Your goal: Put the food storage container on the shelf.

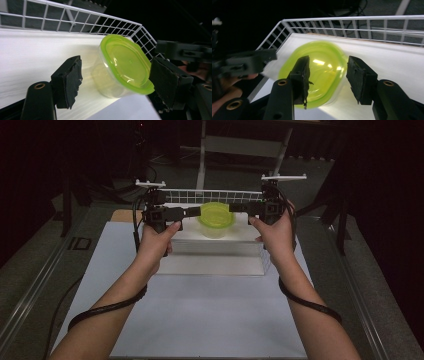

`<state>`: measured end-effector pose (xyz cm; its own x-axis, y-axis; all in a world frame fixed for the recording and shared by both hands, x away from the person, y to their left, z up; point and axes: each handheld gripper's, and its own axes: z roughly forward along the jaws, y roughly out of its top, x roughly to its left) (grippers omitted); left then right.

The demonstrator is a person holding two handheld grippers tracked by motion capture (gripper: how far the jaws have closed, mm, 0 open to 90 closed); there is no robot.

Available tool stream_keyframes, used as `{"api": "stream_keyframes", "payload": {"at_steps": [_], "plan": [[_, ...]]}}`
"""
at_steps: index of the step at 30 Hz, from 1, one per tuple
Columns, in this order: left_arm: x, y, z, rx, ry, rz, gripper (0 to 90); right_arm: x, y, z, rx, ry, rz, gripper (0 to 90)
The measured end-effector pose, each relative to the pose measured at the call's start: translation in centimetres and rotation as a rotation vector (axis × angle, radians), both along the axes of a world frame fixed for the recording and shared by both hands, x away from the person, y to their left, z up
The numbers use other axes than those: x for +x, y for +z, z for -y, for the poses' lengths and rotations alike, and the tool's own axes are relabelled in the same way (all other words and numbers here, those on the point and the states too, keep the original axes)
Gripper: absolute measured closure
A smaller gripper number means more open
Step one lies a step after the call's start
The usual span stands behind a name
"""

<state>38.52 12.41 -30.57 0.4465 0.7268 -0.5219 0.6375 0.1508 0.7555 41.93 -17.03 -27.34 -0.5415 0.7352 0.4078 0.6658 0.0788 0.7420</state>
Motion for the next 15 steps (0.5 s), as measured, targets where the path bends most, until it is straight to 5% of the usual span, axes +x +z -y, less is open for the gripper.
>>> {"api": "stream_keyframes", "payload": {"at_steps": [8, 13, 15], "plan": [[-3.4, -0.7, -0.1, 0.098, -0.080, 0.231, 17.9, -3.3, 0.0, -0.8, 0.043, 0.102, 0.078, 52.6], [-4.9, -1.6, -0.2, 0.116, -0.081, 0.281, 11.9, -5.0, -1.0, -1.3, 0.080, 0.165, 0.076, 55.0], [-5.3, -2.2, -0.3, 0.112, -0.107, 0.294, 2.2, -5.4, -1.7, -1.6, 0.080, 0.185, 0.070, 55.7]]}}
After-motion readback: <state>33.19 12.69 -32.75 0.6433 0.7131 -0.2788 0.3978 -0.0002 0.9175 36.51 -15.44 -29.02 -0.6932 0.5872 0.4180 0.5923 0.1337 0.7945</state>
